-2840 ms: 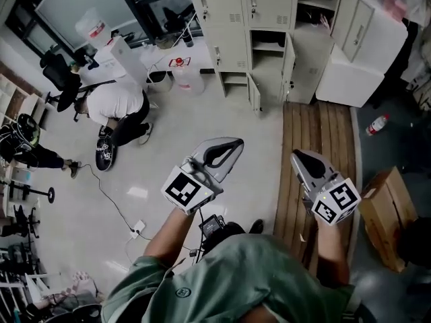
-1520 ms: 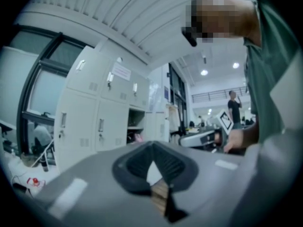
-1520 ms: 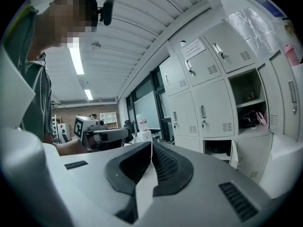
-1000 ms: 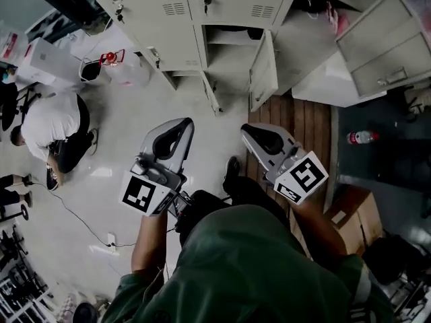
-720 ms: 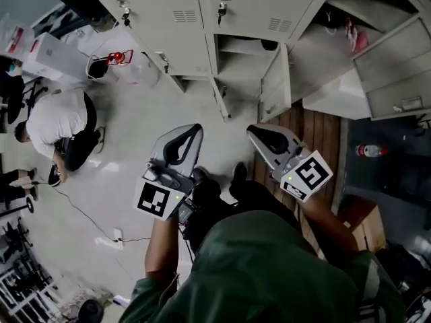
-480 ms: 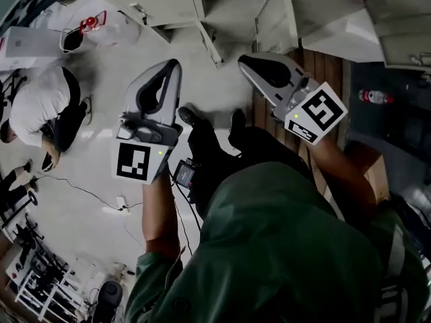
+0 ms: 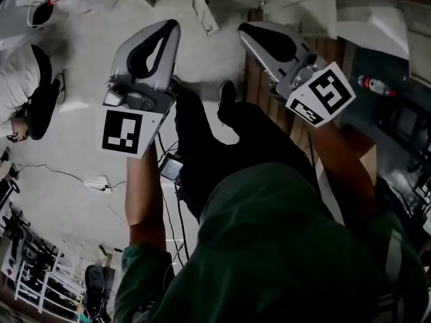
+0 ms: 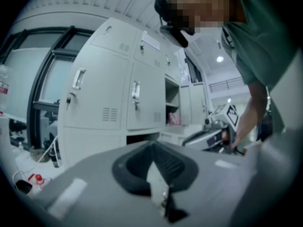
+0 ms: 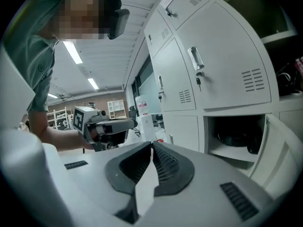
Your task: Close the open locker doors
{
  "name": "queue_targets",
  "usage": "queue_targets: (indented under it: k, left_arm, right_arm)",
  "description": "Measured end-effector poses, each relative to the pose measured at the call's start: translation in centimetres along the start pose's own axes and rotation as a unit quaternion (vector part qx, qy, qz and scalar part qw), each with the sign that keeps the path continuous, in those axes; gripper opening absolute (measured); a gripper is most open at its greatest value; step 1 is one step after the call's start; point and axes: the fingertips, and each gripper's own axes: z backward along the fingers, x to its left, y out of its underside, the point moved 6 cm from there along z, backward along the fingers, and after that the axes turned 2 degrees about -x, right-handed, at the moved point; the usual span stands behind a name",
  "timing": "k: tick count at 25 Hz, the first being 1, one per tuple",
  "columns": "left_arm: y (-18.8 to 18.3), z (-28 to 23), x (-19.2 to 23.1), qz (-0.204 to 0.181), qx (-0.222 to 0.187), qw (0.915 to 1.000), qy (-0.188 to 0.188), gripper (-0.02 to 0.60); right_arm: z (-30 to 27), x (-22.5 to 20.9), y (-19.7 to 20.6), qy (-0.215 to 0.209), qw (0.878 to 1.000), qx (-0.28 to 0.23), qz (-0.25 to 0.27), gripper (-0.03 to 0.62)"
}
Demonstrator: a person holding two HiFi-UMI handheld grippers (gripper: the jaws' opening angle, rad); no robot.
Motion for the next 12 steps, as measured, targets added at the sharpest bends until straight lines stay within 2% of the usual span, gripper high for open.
queue_targets:
  k: [5, 7, 9, 12]
  left_arm:
    - [6.1, -1.3, 0.8, 0.022, -0.008, 0.9997, -0.01, 0.0]
    - [8.4, -1.2, 0.8, 0.031, 0.018, 0.9993, 0.008, 0.0]
    - [10.5, -1.6, 2.0, 0.009, 0.046, 0.9986, 0.023, 0.0]
    - [13.8, -2.3, 3.1, 0.026, 0.052, 0.9983, 0.009, 0.0]
  right_arm:
    - [-2.1, -2.5, 6.1, 0.019, 1.0, 0.0, -0.016, 0.008]
    - [-2.3, -2.5, 8.4, 0.035, 0.999, 0.007, -0.039, 0.008]
    - [-3.8, -3.6, 9.8, 0.038, 0.998, 0.007, -0.042, 0.008]
    - [-5.7, -5.1, 12.6, 0.038, 0.999, 0.007, -0.034, 0.008]
